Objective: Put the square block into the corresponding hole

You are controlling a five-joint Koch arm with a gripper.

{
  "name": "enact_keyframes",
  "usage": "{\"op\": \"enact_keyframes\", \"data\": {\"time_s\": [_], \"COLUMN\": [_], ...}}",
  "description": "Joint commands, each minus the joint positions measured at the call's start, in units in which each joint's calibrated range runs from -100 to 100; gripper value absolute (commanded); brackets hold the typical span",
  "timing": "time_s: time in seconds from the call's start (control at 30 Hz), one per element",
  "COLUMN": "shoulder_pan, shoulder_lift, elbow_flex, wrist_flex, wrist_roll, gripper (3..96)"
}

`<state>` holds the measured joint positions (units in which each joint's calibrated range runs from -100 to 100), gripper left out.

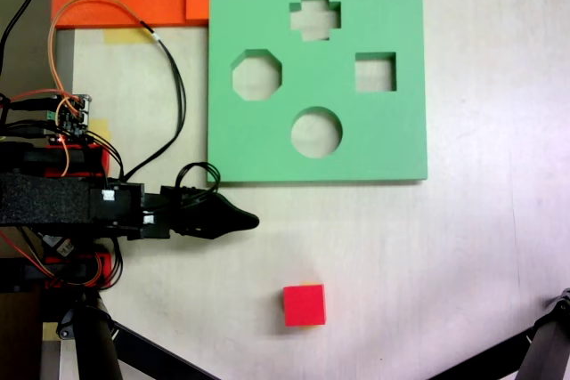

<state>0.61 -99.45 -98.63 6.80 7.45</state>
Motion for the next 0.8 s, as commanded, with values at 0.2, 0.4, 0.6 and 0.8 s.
{"op": "enact_keyframes", "data": {"time_s": [0.2,0.4,0.6,0.8], "shoulder_pan": [0.1,0.1,0.1,-2.1], "shoulder_lift": [-0.5,-0.5,-0.5,-0.5], "elbow_flex": [-1.4,-1.4,-1.4,-1.4], "wrist_flex": [-6.0,-6.0,-6.0,-5.1], "wrist_roll": [-0.1,-0.1,-0.1,10.2], "gripper": [48.9,48.9,48.9,50.5]}}
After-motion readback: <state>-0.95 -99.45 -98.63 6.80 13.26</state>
